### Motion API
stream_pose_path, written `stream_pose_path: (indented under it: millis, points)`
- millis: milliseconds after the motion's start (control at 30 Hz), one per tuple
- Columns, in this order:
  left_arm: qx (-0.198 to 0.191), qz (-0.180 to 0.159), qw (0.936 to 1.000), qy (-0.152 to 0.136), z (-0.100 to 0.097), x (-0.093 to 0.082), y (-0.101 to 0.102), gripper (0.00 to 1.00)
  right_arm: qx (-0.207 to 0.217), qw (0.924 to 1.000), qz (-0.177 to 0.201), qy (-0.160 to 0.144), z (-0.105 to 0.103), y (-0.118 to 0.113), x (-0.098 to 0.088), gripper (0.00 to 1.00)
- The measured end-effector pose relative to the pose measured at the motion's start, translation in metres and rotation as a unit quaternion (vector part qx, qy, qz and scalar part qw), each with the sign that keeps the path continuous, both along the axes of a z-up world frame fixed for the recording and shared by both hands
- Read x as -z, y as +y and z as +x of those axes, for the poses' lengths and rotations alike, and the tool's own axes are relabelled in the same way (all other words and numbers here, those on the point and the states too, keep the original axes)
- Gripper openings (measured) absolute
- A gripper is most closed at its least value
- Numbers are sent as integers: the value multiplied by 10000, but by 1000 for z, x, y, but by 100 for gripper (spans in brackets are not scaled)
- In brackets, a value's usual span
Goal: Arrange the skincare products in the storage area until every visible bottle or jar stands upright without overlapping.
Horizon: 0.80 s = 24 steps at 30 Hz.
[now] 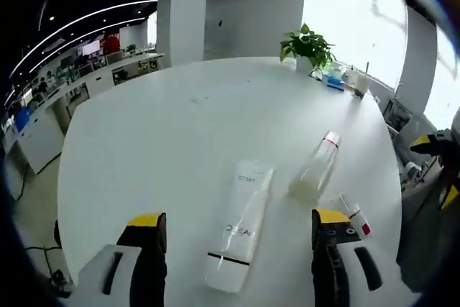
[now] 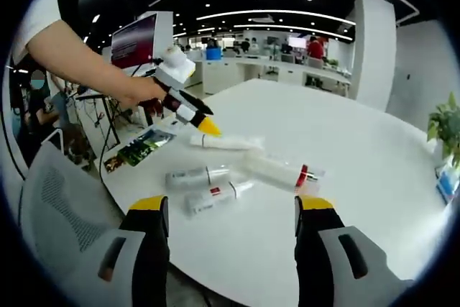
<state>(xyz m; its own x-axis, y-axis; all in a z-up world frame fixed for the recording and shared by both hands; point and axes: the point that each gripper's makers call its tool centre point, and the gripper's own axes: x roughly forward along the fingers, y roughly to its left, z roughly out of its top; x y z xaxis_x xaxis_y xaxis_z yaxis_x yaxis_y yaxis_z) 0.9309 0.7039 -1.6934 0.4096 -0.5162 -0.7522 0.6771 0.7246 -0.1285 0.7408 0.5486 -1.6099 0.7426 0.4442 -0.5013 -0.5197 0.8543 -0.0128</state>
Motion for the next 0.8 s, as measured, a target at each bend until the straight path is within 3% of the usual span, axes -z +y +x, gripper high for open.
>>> stream_pose_path:
  millis: [100,200,267,400,467,633,800]
  points:
    - [31,274,9989,387,0,16,2,84,-21,10000,-16,30,0,1,1,67]
    - [213,522,9966,608,-1,25,0,77,-37,10000,-34,81,-1,1,3,67]
    - [438,689,9959,397,6,26,-4,71,-52,9999,-46,103,-1,2,4,67]
    - [561,785,9941,497,9,30,-14,65,-52,9999,-56,131,-2,1,6,67]
    - [774,1119,9896,459,9,33,-12,60,-59,9999,-62,145,-2,1,6,67]
    - [872,1198,9881,415,12,34,-18,54,-84,9998,-52,182,-2,3,7,67]
    - [972,1056,9891,320,2,33,-26,34,-79,9998,-54,202,-2,2,8,65]
